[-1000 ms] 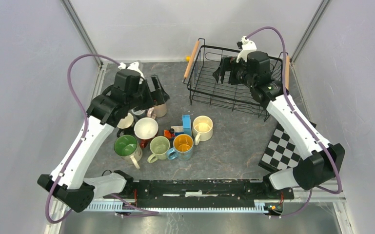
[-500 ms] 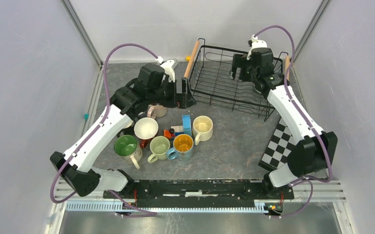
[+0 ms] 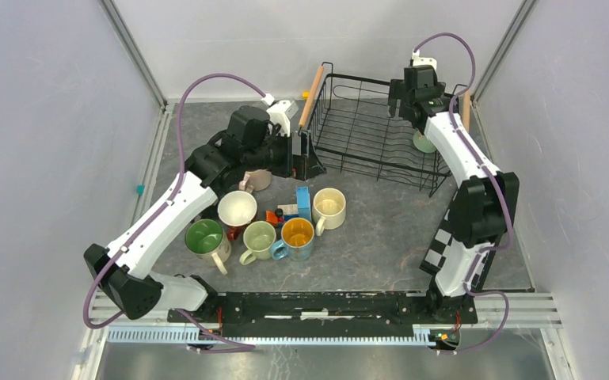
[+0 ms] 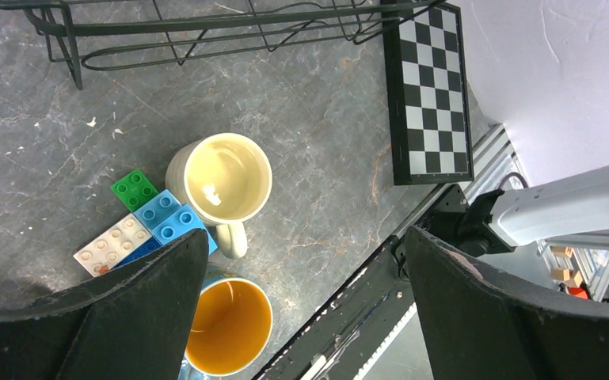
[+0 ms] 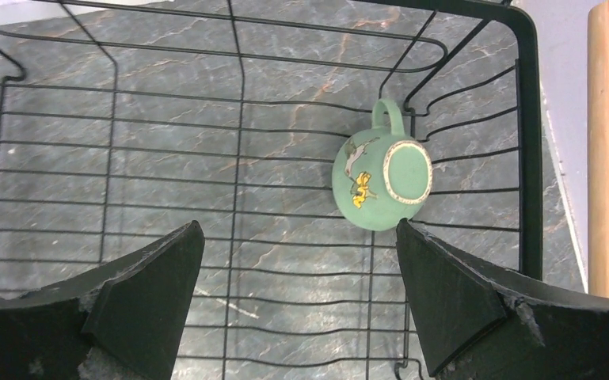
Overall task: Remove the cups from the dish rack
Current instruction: Place the cup at the center of the board.
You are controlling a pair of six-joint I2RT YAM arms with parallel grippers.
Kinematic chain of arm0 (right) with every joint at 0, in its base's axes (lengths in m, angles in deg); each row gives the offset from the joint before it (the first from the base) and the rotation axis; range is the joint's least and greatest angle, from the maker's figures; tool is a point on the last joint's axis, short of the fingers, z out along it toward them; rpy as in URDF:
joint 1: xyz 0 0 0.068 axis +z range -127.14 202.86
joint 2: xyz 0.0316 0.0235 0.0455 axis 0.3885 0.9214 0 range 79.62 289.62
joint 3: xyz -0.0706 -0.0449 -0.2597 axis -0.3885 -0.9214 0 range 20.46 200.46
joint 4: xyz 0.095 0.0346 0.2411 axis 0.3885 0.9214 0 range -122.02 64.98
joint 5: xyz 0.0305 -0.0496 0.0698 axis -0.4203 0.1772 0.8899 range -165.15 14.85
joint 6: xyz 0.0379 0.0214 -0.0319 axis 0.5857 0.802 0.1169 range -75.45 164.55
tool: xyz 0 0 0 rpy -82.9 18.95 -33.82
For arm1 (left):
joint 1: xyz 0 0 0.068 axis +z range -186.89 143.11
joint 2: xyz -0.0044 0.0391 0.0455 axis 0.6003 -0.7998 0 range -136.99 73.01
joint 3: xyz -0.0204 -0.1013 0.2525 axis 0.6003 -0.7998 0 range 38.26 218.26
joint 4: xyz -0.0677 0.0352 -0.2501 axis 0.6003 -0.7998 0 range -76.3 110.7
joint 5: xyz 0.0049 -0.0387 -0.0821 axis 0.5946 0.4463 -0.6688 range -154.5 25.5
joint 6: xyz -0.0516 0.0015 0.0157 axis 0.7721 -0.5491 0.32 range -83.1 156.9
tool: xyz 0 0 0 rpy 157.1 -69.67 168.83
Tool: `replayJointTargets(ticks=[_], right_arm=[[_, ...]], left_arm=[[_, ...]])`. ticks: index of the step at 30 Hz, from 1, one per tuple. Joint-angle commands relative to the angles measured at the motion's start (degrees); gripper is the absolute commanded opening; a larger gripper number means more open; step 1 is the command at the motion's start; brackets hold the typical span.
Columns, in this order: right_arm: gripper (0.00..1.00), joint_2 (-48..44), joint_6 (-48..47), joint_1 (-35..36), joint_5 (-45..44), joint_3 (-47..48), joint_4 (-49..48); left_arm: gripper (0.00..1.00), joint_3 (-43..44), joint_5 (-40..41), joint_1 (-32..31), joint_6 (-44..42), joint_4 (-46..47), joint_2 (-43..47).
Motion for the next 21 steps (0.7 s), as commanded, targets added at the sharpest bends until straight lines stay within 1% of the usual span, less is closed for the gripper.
replayJointTargets(ticks=[1, 12, 21], right_arm=[[0.98, 3.99, -2.13, -0.62, -5.92, 4.84, 0.74], [0.98, 10.71, -0.36, -4.14, -1.75, 7.32, 0.63], [0.98, 15.69, -0.09, -5.5, -3.8, 11.67, 1.65]], left_arm=[[1.0, -1.1, -2.52, -0.23, -2.19, 3.55, 2.38], [1.0, -3.07, -3.75, -0.26, -1.9, 4.89, 3.26], [1.0, -4.3, -4.42, -0.32, -1.79, 5.62, 3.71]])
